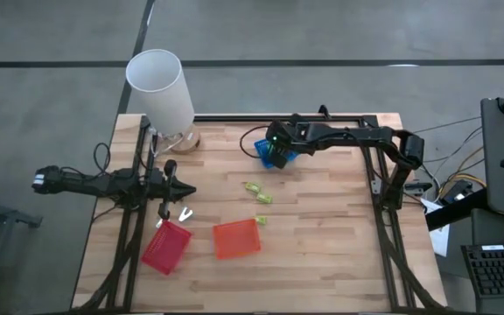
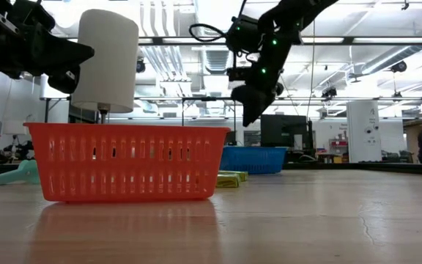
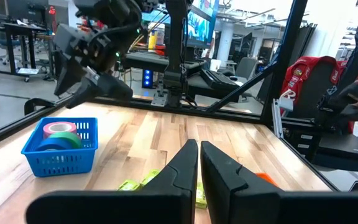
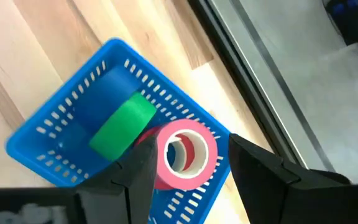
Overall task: Pick and place Stapler, Stapler remover, tape
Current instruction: Put the top green box of staples into the orange bin
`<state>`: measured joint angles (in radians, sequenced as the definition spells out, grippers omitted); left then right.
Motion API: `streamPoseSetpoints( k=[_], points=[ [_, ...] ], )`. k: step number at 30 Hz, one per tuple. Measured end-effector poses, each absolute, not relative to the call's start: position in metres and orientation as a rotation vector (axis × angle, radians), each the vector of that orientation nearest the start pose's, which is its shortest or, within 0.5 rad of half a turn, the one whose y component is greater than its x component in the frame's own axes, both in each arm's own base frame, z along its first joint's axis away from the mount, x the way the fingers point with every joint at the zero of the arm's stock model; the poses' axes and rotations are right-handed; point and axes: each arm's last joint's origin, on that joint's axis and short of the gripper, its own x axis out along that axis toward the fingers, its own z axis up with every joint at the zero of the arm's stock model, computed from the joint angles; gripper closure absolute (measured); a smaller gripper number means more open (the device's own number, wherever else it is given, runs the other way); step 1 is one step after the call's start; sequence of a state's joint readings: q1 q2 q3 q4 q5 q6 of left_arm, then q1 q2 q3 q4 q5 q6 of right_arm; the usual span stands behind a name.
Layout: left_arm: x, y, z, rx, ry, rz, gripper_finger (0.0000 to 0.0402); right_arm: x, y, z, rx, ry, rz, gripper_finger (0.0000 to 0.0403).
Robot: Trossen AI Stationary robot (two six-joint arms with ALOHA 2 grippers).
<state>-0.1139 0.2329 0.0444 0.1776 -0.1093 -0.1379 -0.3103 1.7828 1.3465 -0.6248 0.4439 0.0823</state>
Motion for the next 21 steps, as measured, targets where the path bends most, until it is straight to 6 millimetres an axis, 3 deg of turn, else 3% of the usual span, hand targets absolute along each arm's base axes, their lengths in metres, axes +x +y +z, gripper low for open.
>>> streamPoseSetpoints(
  k=[8, 16, 21],
  points=[
    [0.111, -0.010, 0.176, -0.137, 0.011, -0.004, 0.0378, 0.351, -0.120, 0.250, 0.128, 0.986, -0.738, 0.0213],
    [0.111, -0.010, 0.176, -0.137, 0.011, -0.003, 0.0378, 0.356, -0.101, 0.259, 0.402, 0.976, -0.416, 0.0220],
    [0.111, -0.010, 0.176, -0.137, 0.011, -0.004, 0.0378, 0.361, -0.085, 0.267, 0.462, 0.926, -0.336, 0.0226]
  ],
)
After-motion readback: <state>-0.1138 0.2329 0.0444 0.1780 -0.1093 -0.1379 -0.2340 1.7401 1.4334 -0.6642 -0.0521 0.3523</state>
